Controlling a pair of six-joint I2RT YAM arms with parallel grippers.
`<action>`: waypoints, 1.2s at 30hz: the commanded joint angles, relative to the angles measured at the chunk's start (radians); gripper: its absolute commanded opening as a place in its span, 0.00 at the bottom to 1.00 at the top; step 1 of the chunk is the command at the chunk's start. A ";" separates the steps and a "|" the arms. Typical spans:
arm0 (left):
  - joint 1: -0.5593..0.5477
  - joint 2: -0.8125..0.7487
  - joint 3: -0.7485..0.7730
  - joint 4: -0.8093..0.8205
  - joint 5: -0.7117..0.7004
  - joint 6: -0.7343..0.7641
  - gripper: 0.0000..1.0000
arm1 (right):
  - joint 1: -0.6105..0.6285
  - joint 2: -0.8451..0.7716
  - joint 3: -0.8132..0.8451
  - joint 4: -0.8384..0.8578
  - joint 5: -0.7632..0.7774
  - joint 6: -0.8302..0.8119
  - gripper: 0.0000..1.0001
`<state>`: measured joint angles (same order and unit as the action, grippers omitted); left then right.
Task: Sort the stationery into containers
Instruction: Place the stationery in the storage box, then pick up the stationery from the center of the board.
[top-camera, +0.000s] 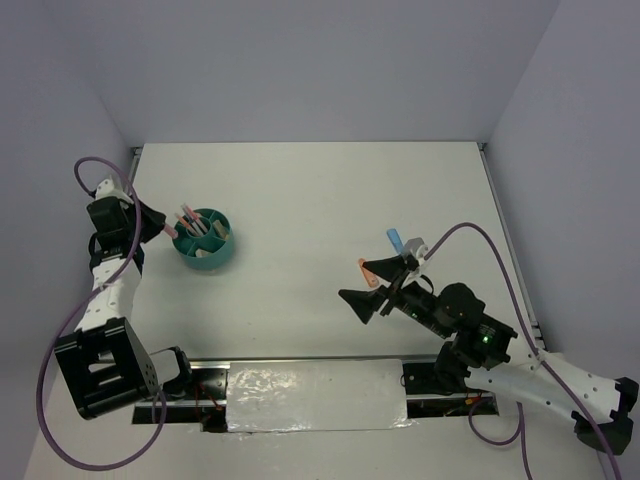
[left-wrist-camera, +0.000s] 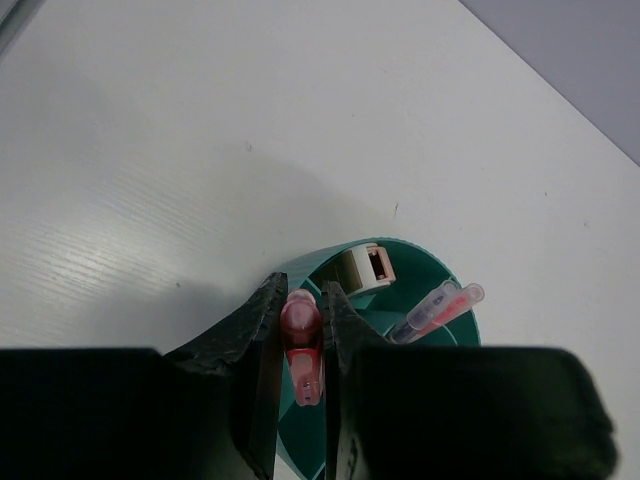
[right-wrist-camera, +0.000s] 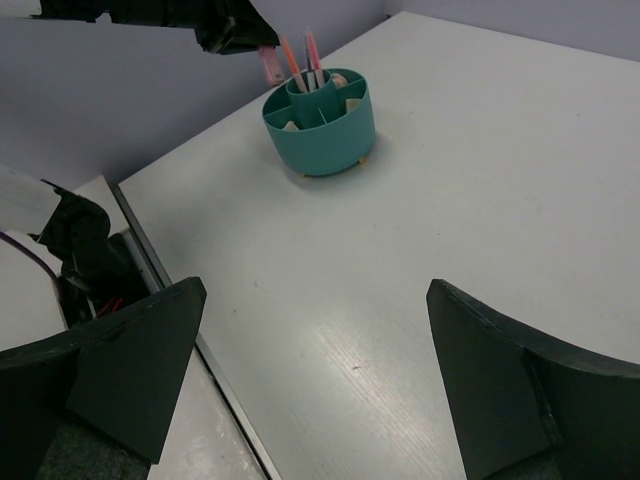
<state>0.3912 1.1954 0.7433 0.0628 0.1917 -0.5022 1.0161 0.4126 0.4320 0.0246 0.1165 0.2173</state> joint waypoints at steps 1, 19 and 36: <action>0.003 0.015 0.005 0.052 0.034 -0.009 0.19 | -0.005 0.014 0.004 0.014 0.014 -0.018 1.00; 0.001 0.050 -0.018 0.039 0.095 -0.016 0.58 | -0.005 0.000 -0.006 0.008 0.069 -0.019 1.00; 0.000 -0.146 0.123 -0.338 -0.110 0.051 0.99 | -0.131 0.352 0.115 -0.138 0.097 0.069 1.00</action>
<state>0.3912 1.1183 0.7898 -0.1394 0.1661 -0.4942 0.9432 0.6456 0.4648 -0.0238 0.2203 0.2440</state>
